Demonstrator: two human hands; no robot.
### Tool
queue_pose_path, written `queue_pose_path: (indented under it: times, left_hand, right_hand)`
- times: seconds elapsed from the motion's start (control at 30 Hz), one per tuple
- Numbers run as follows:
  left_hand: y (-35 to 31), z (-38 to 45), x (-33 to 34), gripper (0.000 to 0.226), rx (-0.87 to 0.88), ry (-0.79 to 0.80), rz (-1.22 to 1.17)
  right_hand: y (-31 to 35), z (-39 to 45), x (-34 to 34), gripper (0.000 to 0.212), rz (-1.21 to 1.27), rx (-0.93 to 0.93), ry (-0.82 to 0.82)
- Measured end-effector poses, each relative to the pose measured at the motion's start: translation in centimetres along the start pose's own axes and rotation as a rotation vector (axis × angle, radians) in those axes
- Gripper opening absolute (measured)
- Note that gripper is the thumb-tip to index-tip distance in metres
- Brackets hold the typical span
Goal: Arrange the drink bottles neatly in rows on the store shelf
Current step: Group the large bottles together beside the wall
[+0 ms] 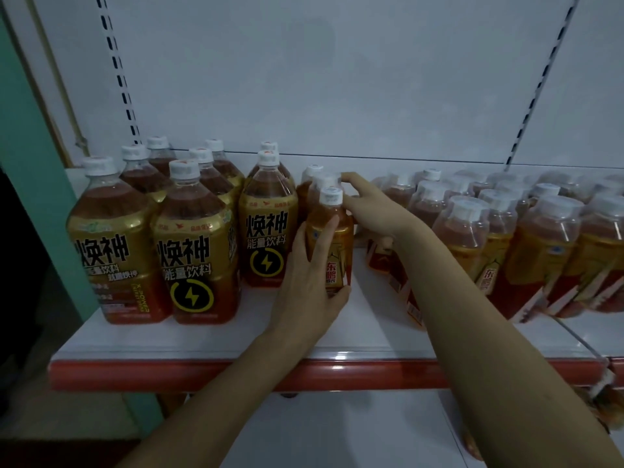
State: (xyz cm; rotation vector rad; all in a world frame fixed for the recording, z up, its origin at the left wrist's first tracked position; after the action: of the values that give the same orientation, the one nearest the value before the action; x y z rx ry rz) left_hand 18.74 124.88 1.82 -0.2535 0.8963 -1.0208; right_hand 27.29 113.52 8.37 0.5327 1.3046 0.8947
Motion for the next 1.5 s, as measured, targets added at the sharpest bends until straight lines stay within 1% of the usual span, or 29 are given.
queue_pose_path:
  times: [0.13, 0.17, 0.23, 0.3, 0.37, 0.4, 0.5, 0.57, 0.73, 0.8, 0.9, 1.03, 1.17, 1.23, 1.27, 1.33, 1.4, 1.43, 1.5]
  left_hand:
    - [-0.1, -0.3, 0.0, 0.12, 0.024, -0.008, 0.096]
    - [0.0, -0.3, 0.1, 0.121, 0.025, 0.0, 0.112]
    - [0.2, -0.4, 0.2, 0.125, 0.034, 0.013, 0.134]
    - [0.3, -0.6, 0.1, 0.128, 0.041, 0.012, 0.148]
    - [0.7, -0.8, -0.2, 0.128, 0.029, 0.015, 0.133]
    - [0.8, -0.9, -0.3, 0.127, 0.03, 0.018, 0.12]
    - [1.0, -0.9, -0.8, 0.124, 0.053, 0.028, 0.109]
    - [1.0, -0.8, -1.0, 0.124, 0.058, 0.028, 0.102]
    - [1.3, -0.8, -1.6, 0.122, 0.07, -0.033, 0.115]
    - [1.6, -0.9, -1.7, 0.12, 0.069, -0.048, 0.12]
    - [1.7, -1.0, -1.7, 0.115, 0.08, -0.059, 0.117]
    - [1.8, -0.9, -1.6, 0.111, 0.114, -0.072, 0.122]
    - [1.7, -0.8, -1.7, 0.113, 0.118, -0.08, 0.123]
    - [1.6, -0.9, -1.8, 0.115, 0.121, -0.075, 0.117]
    - [1.6, -0.9, -1.8, 0.116, 0.123, -0.071, 0.11]
    - [1.5, -1.0, -2.0, 0.116, 0.136, -0.065, 0.092]
    - [1.2, -1.2, -2.2, 0.111, 0.155, -0.073, 0.094]
    - [1.0, -1.3, -2.5, 0.107, 0.175, -0.093, 0.097]
    - [0.3, -1.7, -3.3, 0.094, 0.228, -0.147, 0.078]
  right_hand:
    - [0.3, 0.5, 0.7, 0.032, 0.008, -0.009, 0.0]
    - [0.1, 0.3, 0.9, 0.034, 0.046, 0.015, 0.024]
    - [-0.9, -0.5, 1.4, 0.043, 0.218, 0.101, 0.035]
    - [-1.5, -2.3, 1.4, 0.048, 0.402, 0.123, -0.086]
    - [-2.7, -4.7, 1.5, 0.047, 0.472, 0.082, -0.223]
    - [-3.2, -6.1, 2.1, 0.046, 0.486, 0.064, -0.232]
    - [-4.9, -8.9, 5.8, 0.042, 0.557, 0.058, -0.091]
    - [-5.7, -9.2, 7.2, 0.044, 0.565, 0.05, -0.043]
    - [-4.8, -8.8, 7.3, 0.043, 0.498, -0.044, -0.114]
    - [-4.6, -8.8, 7.6, 0.045, 0.467, -0.057, -0.117]
    - [-4.9, -8.7, 8.1, 0.052, 0.408, -0.056, -0.111]
    - [-5.6, -8.8, 8.3, 0.051, 0.335, -0.047, -0.139]
    - [-6.1, -9.1, 8.7, 0.057, 0.377, -0.02, -0.155]
    - [-6.3, -9.1, 8.8, 0.058, 0.36, 0.003, -0.155]
    - [-6.6, -9.1, 8.7, 0.056, 0.343, 0.017, -0.176]
    - [-6.6, -9.6, 7.9, 0.043, 0.293, 0.029, -0.271]
    - [-5.7, -10.8, 6.3, 0.028, 0.165, 0.01, -0.431]
    - [-5.2, -11.6, 5.4, 0.024, 0.117, 0.005, -0.537]
    - [-4.3, -13.4, 4.1, 0.02, 0.119, -0.032, -0.699]
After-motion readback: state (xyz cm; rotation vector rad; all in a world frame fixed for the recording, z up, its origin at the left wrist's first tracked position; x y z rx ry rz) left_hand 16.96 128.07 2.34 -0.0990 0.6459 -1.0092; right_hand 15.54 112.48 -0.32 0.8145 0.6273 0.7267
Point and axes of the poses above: each hand's wrist, its own z-axis towards the middle knuckle, its own x-axis out of the palm, y = z × x, the point moved 9 cm from there along z, towards the middle knuckle, and after that the axes turned 4 degrees about -z, right-handed, at the moved point
